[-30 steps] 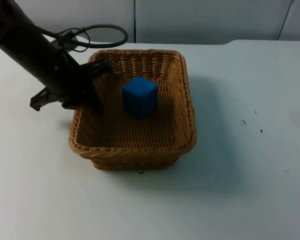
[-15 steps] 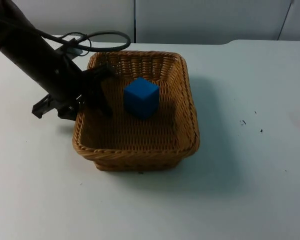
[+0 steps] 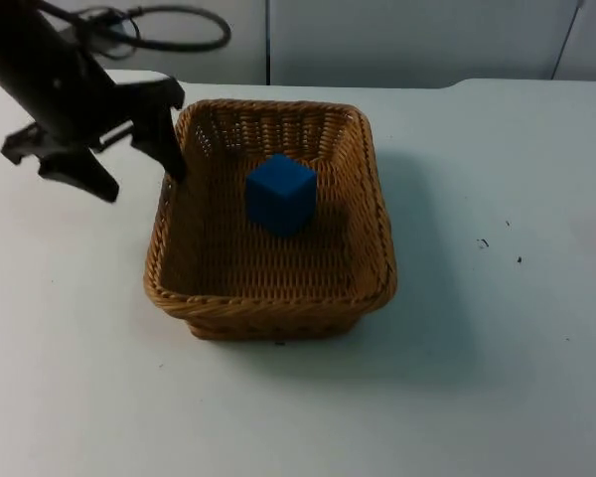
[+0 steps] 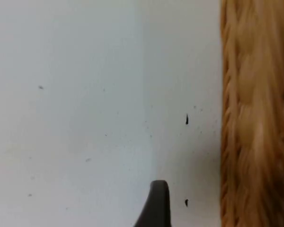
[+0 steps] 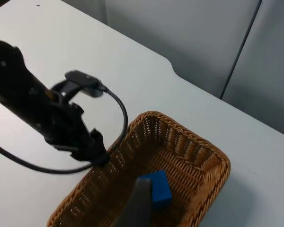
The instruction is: Pick up the basket with the left hand and place the blue cube into the basket with the right hand.
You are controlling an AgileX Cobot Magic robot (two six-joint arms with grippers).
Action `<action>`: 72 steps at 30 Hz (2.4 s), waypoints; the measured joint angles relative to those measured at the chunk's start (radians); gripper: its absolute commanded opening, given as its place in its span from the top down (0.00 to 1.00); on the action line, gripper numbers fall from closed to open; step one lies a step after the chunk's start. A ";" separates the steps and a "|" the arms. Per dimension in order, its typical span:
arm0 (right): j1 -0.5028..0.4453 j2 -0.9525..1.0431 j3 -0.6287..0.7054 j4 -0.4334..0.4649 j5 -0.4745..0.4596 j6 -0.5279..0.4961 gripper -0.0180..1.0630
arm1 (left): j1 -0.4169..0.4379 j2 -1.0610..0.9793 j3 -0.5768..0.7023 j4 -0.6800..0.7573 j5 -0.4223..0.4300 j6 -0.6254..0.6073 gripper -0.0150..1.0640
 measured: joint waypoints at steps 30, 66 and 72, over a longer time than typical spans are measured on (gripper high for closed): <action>0.000 -0.198 0.000 0.145 -0.010 -0.171 0.23 | 0.087 -1.056 0.056 0.130 0.173 0.042 0.32; 0.000 -0.804 0.784 0.235 -0.137 -0.257 0.23 | 0.087 -1.778 0.641 0.209 0.126 0.053 0.32; 0.000 -1.003 0.982 0.235 -0.166 -0.257 0.23 | 0.087 -1.828 0.721 0.213 0.128 0.053 0.32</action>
